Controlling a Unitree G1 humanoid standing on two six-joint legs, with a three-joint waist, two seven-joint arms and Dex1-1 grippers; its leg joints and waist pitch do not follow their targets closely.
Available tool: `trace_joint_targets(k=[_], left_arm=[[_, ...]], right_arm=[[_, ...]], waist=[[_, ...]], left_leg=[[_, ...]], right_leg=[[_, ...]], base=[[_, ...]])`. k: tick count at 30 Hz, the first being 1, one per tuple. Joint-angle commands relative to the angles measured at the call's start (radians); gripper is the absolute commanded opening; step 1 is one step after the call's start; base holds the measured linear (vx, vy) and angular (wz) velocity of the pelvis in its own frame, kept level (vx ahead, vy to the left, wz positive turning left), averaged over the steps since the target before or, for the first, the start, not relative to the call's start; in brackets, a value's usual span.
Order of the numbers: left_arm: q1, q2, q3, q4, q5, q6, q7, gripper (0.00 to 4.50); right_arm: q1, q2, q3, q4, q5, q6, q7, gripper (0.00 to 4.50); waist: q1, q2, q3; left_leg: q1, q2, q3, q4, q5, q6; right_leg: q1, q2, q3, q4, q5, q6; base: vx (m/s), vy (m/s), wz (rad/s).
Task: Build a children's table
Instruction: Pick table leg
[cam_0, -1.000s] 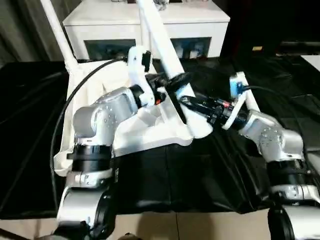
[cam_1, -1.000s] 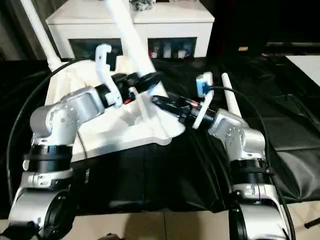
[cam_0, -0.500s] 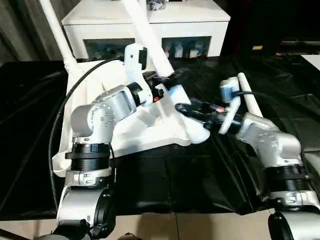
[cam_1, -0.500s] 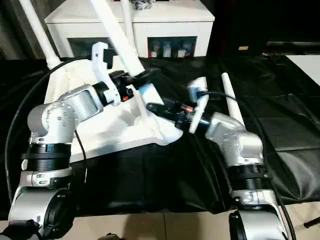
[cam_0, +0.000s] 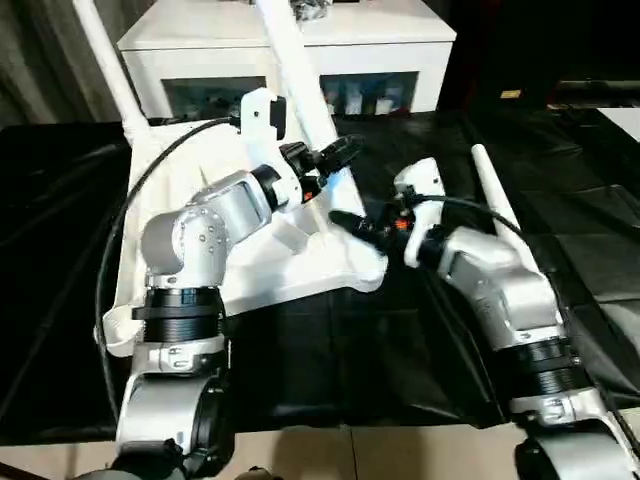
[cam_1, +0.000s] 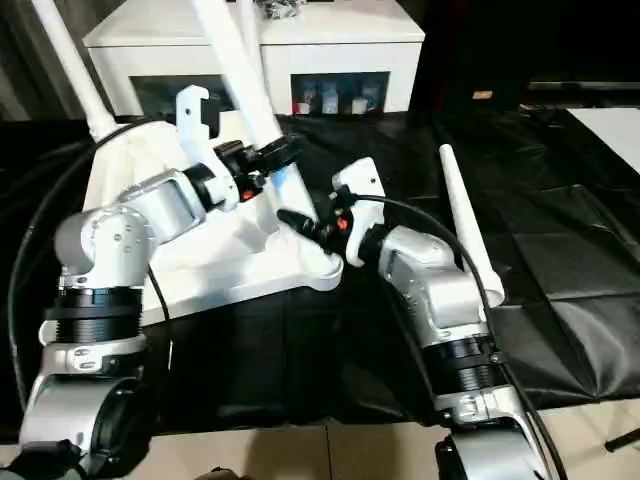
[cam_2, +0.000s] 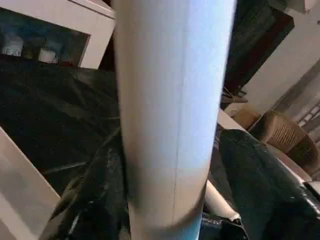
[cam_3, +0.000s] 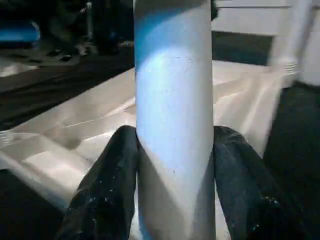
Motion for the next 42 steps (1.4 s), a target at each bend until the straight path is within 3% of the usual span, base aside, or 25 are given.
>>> trace_joint_targets(k=[1,4,6,9,10,11,16,20,22,23,26,28,32,33,37,40,42], left_arm=[[-0.003,-0.010,-0.008,0.004,-0.006,-0.004,0.006,2.79],[-0.001,-0.009,-0.008,0.006,-0.011,-0.007,-0.002,2.46],[0.006,-0.005,-0.017,0.006,-0.018,-0.009,-0.013,2.38],[0.010,-0.004,-0.028,0.005,-0.020,-0.011,-0.018,2.16],[0.010,-0.002,-0.032,0.005,-0.021,-0.012,-0.022,2.05],[0.010,-0.001,-0.034,0.007,-0.020,-0.017,-0.023,2.01],[-0.004,0.008,-0.024,0.020,-0.016,-0.046,-0.021,1.86],[-0.002,0.023,-0.017,0.025,-0.001,-0.096,-0.023,1.84],[0.006,0.025,-0.016,0.018,-0.010,-0.092,-0.032,1.84],[0.009,0.027,-0.015,0.014,-0.014,-0.091,-0.033,1.84],[0.017,0.037,-0.011,0.007,-0.032,-0.092,-0.056,1.84],[0.024,0.051,-0.015,0.007,-0.045,-0.089,-0.094,1.84],[0.026,0.063,-0.032,0.025,-0.030,-0.146,-0.127,1.82],[0.028,0.066,-0.038,0.025,-0.024,-0.166,-0.139,1.82],[0.031,0.069,-0.033,0.020,-0.037,-0.191,-0.178,1.82],[0.029,0.101,-0.053,0.041,-0.043,-0.230,-0.269,1.82],[0.029,0.121,-0.071,0.040,-0.050,-0.233,-0.327,1.82]], right_arm=[[-0.005,0.013,0.017,-0.005,-0.029,-0.023,-0.039,1.81],[0.002,0.014,0.037,-0.006,-0.053,-0.039,-0.046,1.81],[0.008,0.009,0.075,-0.014,-0.093,-0.066,-0.053,1.81],[0.008,0.017,0.088,-0.019,-0.101,-0.075,-0.060,1.80],[0.006,0.021,0.090,-0.019,-0.103,-0.079,-0.064,1.80],[0.004,0.028,0.093,-0.016,-0.106,-0.084,-0.070,1.80],[-0.006,0.038,0.096,-0.004,-0.130,-0.098,-0.108,1.80],[-0.006,0.041,0.110,0.006,-0.145,-0.122,-0.110,1.80],[-0.006,0.046,0.111,0.004,-0.144,-0.130,-0.104,1.80],[-0.006,0.049,0.111,0.001,-0.143,-0.131,-0.102,1.80],[-0.012,0.046,0.125,-0.002,-0.154,-0.149,-0.096,1.80],[-0.015,0.054,0.104,0.000,-0.109,-0.136,-0.063,2.50],[-0.019,0.054,0.069,-0.014,-0.052,-0.124,-0.034,2.72],[-0.022,0.055,0.060,-0.015,-0.042,-0.123,-0.028,2.84],[-0.038,0.047,0.043,-0.009,-0.011,-0.117,0.019,3.17],[-0.060,0.014,0.003,-0.021,0.084,-0.009,0.118,3.37],[-0.068,-0.010,-0.014,-0.027,0.136,0.066,0.163,3.38]], waist=[[-0.004,-0.009,-0.074],[-0.006,-0.009,-0.074],[-0.006,0.000,-0.075],[-0.008,-0.002,-0.074],[-0.006,0.013,-0.074],[-0.010,0.005,-0.073],[-0.010,0.008,-0.074],[-0.010,0.000,-0.073],[-0.010,0.003,-0.073],[-0.010,-0.007,-0.073],[-0.010,0.009,-0.072],[-0.013,0.007,-0.073],[-0.011,-0.003,-0.073],[-0.007,0.001,-0.073],[-0.008,0.001,-0.073],[-0.008,-0.005,-0.074],[-0.006,-0.001,-0.075]], left_leg=[[0.024,0.036,-0.016,-0.083,-0.199,0.017],[0.023,0.037,-0.016,-0.083,-0.191,0.022],[0.024,0.036,-0.016,-0.081,-0.184,0.021],[0.025,0.036,-0.016,-0.083,-0.197,0.022],[0.026,0.036,-0.017,-0.083,-0.205,0.019],[0.026,0.037,-0.017,-0.085,-0.222,0.016],[0.027,0.037,-0.018,-0.086,-0.221,0.008],[0.026,0.037,-0.017,-0.086,-0.217,0.012],[0.026,0.037,-0.016,-0.085,-0.214,0.014],[0.025,0.037,-0.016,-0.085,-0.212,0.018],[0.027,0.037,-0.016,-0.085,-0.211,0.017],[0.028,0.037,-0.017,-0.087,-0.224,0.015],[0.027,0.038,-0.015,-0.086,-0.217,0.026],[0.027,0.040,-0.016,-0.086,-0.212,0.026],[0.027,0.039,-0.016,-0.085,-0.211,0.026],[0.027,0.038,-0.014,-0.083,-0.191,0.040],[0.028,0.040,-0.014,-0.081,-0.173,0.055]], right_leg=[[0.053,-0.047,0.033,-0.073,-0.200,-0.177],[0.054,-0.049,0.034,-0.072,-0.194,-0.176],[0.052,-0.047,0.034,-0.070,-0.170,-0.182],[0.053,-0.046,0.034,-0.071,-0.170,-0.185],[0.052,-0.046,0.034,-0.069,-0.170,-0.186],[0.053,-0.043,0.033,-0.073,-0.172,-0.184],[0.053,-0.044,0.034,-0.069,-0.150,-0.190],[0.054,-0.046,0.036,-0.069,-0.152,-0.188],[0.054,-0.046,0.036,-0.068,-0.152,-0.189],[0.055,-0.047,0.037,-0.068,-0.159,-0.190],[0.052,-0.046,0.037,-0.068,-0.171,-0.186],[0.053,-0.045,0.036,-0.068,-0.162,-0.189],[0.054,-0.047,0.038,-0.068,-0.149,-0.196],[0.054,-0.048,0.038,-0.067,-0.150,-0.197],[0.055,-0.048,0.038,-0.065,-0.145,-0.198],[0.056,-0.048,0.039,-0.064,-0.136,-0.204],[0.055,-0.047,0.039,-0.061,-0.122,-0.212]], base=[[0.000,0.000,0.00],[0.000,0.000,0.00],[0.000,0.000,0.00],[0.000,0.000,0.00],[0.000,0.000,0.00],[0.000,0.000,0.00],[0.000,0.000,0.00],[0.000,0.000,0.00],[0.000,0.000,0.00],[0.000,0.000,0.00],[0.000,0.000,0.00],[0.000,0.000,0.00],[0.000,0.000,0.00],[0.000,0.000,0.00],[0.000,0.000,0.00],[0.000,0.000,0.00],[0.000,0.000,0.00]])
